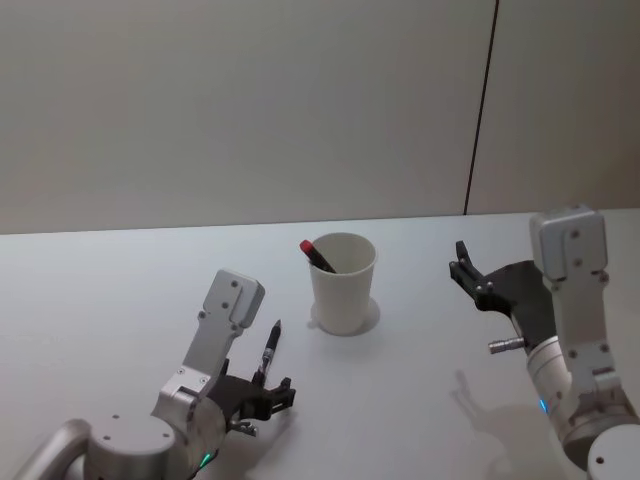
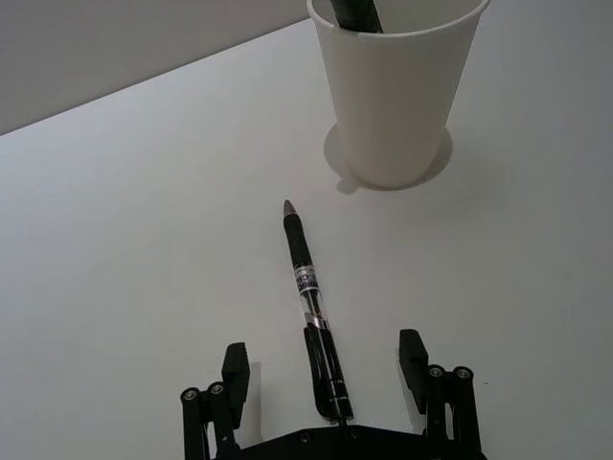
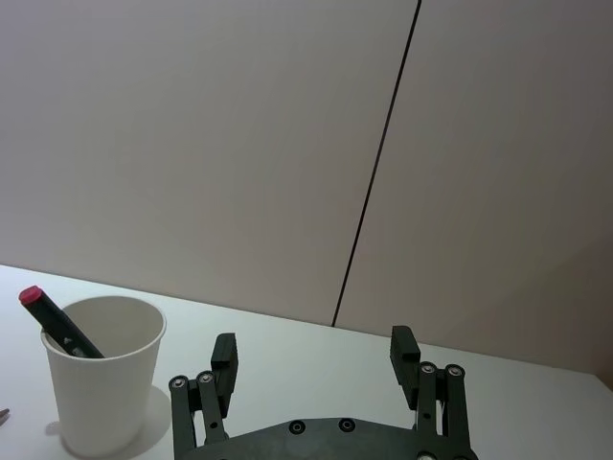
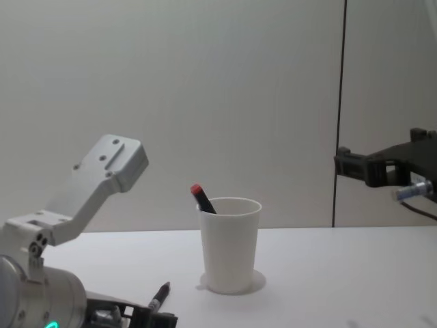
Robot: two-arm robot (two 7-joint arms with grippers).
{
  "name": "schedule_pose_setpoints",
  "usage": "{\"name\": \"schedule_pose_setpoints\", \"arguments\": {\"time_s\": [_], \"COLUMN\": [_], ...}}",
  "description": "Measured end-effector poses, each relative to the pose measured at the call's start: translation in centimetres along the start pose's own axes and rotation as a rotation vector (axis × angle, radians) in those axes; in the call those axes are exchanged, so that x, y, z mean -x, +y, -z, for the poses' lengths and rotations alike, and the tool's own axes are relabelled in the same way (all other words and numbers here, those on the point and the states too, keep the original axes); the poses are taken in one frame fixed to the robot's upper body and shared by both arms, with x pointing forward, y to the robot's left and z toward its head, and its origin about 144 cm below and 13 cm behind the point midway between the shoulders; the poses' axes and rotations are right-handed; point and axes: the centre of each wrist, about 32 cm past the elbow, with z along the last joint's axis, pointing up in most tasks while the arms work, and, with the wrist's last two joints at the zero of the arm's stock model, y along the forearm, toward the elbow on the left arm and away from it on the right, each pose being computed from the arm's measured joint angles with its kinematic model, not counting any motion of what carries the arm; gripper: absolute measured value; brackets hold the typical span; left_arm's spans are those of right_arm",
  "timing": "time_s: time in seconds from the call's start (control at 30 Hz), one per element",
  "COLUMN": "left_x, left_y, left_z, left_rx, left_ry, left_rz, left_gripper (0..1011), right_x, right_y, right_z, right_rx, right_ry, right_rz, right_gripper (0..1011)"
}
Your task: Place the pen into the pen holder.
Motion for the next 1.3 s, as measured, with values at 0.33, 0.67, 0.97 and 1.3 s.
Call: {"name": "schedule_pose_setpoints", "arguments": {"time_s": [0.33, 0.67, 0.97, 1.3], "left_x": [0.4, 0.4, 0.4, 0.6], "left_y": [-0.8, -1.4, -1.6, -1.7], "left_z": [-0.2, -0.4, -0.6, -0.7], "left_rx": [-0.023, -0.045, -0.055, -0.061], "left_ry": [0.017, 0.059, 0.093, 0.104], "left_rz": [0.003, 0.009, 0.015, 0.019], "left_gripper": [1000, 844, 534, 230], "right_x": [0.0, 0.0, 0.0, 0.0], "right_y": [0.0, 0.0, 0.0, 0.0], "right_z": [0.0, 0.0, 0.0, 0.0], "right_rx": [0.0, 0.0, 0.0, 0.0], "right_ry": [0.0, 0.0, 0.0, 0.0], "right_rz": [0.0, 0.0, 0.0, 0.0], "right_gripper": [1002, 1002, 1002, 1001]}}
